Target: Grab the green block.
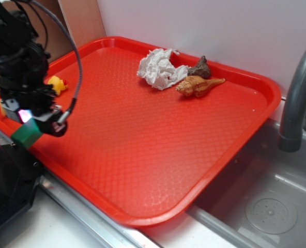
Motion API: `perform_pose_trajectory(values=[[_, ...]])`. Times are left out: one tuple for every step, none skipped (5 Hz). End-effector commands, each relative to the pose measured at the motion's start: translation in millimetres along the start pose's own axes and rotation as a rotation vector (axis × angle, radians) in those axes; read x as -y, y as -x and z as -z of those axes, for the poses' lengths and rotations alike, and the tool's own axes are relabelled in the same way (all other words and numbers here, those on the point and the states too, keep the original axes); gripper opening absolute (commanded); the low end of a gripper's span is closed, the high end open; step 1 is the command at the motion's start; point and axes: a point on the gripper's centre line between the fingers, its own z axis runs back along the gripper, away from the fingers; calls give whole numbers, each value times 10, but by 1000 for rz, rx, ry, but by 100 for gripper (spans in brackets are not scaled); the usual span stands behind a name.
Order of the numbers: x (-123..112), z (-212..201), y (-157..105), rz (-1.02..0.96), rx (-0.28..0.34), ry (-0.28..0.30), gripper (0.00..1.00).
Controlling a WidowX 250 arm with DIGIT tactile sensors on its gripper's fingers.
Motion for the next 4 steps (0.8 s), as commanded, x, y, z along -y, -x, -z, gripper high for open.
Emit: perform_pose_trajectory(values=[[228, -1051, -135, 225, -18, -173, 0], [473, -1354, -603, 225, -10, -165, 0], [513, -1414, -985, 198, -8, -138, 0], [526, -1414, -1187, 176, 10, -132, 0]])
